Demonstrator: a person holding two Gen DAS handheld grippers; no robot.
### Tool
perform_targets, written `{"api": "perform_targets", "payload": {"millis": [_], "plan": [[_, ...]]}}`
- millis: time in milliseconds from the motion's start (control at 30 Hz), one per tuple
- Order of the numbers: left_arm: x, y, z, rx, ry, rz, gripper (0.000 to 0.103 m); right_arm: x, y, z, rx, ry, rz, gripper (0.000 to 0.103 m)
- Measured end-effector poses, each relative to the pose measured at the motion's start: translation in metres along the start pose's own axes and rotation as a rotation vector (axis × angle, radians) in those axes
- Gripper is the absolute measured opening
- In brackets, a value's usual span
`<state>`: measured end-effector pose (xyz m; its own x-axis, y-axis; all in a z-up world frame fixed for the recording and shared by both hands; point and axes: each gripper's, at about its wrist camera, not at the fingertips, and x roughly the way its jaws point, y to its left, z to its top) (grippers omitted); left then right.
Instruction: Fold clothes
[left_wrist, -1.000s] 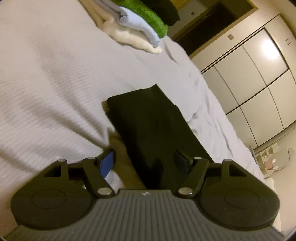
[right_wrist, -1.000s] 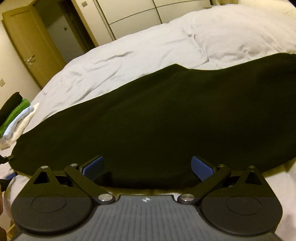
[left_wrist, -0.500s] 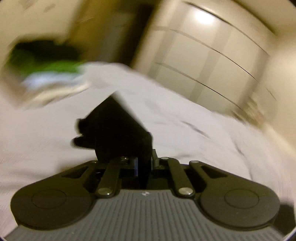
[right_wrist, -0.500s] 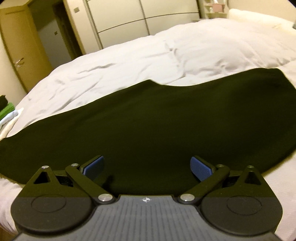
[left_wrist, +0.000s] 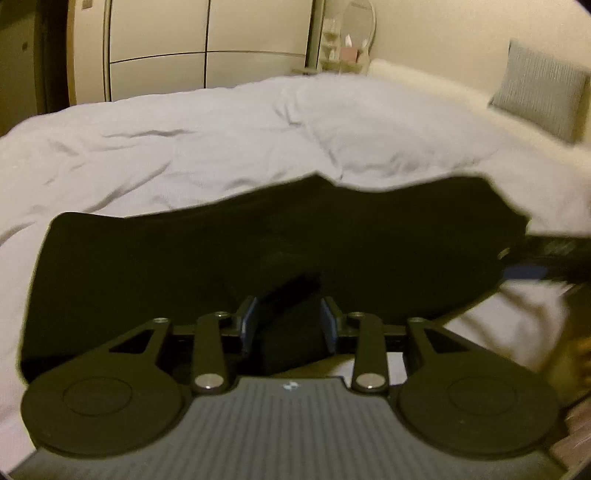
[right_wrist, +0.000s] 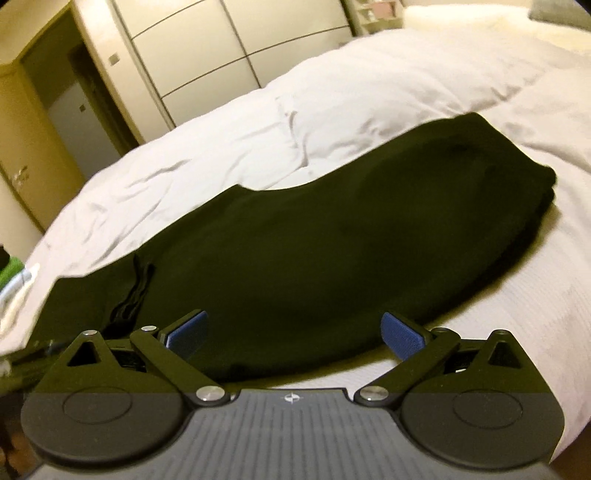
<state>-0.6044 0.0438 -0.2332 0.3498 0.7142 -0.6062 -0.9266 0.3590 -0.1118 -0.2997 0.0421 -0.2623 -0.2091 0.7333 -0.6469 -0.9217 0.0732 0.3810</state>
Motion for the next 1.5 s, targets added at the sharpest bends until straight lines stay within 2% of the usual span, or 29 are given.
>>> {"api": "perform_targets", "payload": {"millis": [67,167,233,267,333,433,533,667,800,867,900,967,1133,1200,1267,1300,1367,1400,1467,1500], "plan": [[-0.017,0.017,0.008,-0.022,-0.029,0.018,0.031,0.001,-0.004,0.001,0.040,0.007,0.030,0.102],[-0.022,0.050,0.015,-0.082,-0.014,0.108,0.029,0.002,-0.001,0.001,0.094,0.026,0.128,0.099],[-0.014,0.072,0.016,-0.111,0.023,0.176,0.026,0.010,0.009,0.002,0.129,0.058,0.229,0.079],[-0.009,0.082,0.017,-0.123,0.050,0.210,0.025,0.016,0.014,0.002,0.153,0.079,0.283,0.075],[-0.001,0.096,0.018,-0.127,0.088,0.230,0.025,0.029,0.025,0.002,0.197,0.127,0.382,0.064],[0.003,0.109,0.014,-0.124,0.111,0.227,0.025,0.058,0.043,0.000,0.261,0.211,0.465,0.063],[0.001,0.109,0.009,-0.114,0.114,0.221,0.025,0.084,0.056,-0.004,0.332,0.276,0.505,0.063],[0.002,0.114,0.009,-0.113,0.121,0.207,0.026,0.108,0.069,-0.006,0.360,0.278,0.493,0.063],[0.007,0.116,0.009,-0.122,0.123,0.192,0.027,0.121,0.086,-0.004,0.324,0.265,0.485,0.062],[0.005,0.118,0.013,-0.136,0.116,0.182,0.027,0.123,0.099,-0.004,0.255,0.256,0.479,0.039],[0.004,0.118,0.014,-0.142,0.113,0.177,0.027,0.124,0.105,-0.004,0.206,0.250,0.467,0.009],[-0.002,0.115,0.023,-0.135,0.095,0.178,0.027,0.122,0.114,-0.005,0.127,0.225,0.445,0.007],[-0.008,0.095,0.050,-0.047,0.067,0.147,0.033,0.065,0.091,0.016,0.047,0.007,0.379,0.007],[0.000,0.081,0.058,-0.005,0.083,0.130,0.033,0.039,0.066,0.026,0.025,-0.078,0.310,0.007],[0.018,0.066,0.060,0.033,0.117,0.106,0.034,0.022,0.033,0.032,0.027,-0.135,0.204,0.007],[0.029,0.059,0.059,0.049,0.143,0.099,0.034,0.018,0.015,0.033,0.047,-0.144,0.153,0.007],[0.052,0.045,0.055,0.082,0.199,0.100,0.034,0.022,-0.027,0.031,0.142,-0.107,0.080,0.007],[0.063,0.038,0.051,0.104,0.224,0.116,0.034,0.026,-0.046,0.029,0.204,-0.081,0.073,0.008],[0.075,0.027,0.046,0.142,0.248,0.142,0.033,0.033,-0.072,0.020,0.330,-0.040,0.119,0.008],[0.079,0.023,0.044,0.153,0.251,0.148,0.033,0.034,-0.075,0.018,0.340,-0.036,0.125,0.008]]}}
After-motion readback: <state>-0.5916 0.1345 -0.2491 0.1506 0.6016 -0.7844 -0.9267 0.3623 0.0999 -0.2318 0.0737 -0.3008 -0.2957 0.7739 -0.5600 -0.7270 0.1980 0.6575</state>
